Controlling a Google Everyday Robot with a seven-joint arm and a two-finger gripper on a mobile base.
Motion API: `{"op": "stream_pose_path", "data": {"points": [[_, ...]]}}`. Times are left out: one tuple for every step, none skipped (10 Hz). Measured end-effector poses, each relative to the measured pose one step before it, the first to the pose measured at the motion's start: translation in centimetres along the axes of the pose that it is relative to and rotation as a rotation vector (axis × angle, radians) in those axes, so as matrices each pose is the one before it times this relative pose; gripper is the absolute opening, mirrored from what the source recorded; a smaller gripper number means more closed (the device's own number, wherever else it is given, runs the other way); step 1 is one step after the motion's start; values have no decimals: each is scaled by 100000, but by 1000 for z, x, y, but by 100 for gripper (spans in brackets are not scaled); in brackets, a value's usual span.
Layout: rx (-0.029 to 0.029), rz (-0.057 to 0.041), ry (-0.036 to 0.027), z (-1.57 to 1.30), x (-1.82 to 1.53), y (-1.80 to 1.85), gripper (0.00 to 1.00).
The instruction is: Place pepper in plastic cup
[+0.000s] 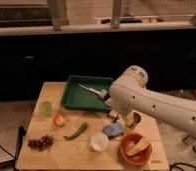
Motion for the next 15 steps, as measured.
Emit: {"op": "stream_pose_path", "data": {"points": [[279,-880,-1096,215,-378,-404,80],[201,-1412,-2639,567,-865,-710,80],[-4,-1492,-1654,470,-773,-768,80],[243,-1134,-1260,396,-524,-642,80],[-305,-1150,-1231,493,-322,-541,80],[60,-1219,-1519,496,-428,-709,80],[-92,-1059,-1392,576,-384,-666,80],[-69,-382,-1530,631,-357,-541,80],[-55,-277,-917,522,-209,-405,80],[17,-588,-1210,658,-442,-640,80],[273,-802,-829,617,-387,-650,80],[365,-398,-1409,674,-402,-528,80],[237,-297,-1011,599,-251,-297,80],[-58,-867,-863,622,-437,-366,80],[68,-1310,-1289,718,-713,-726,80]]}}
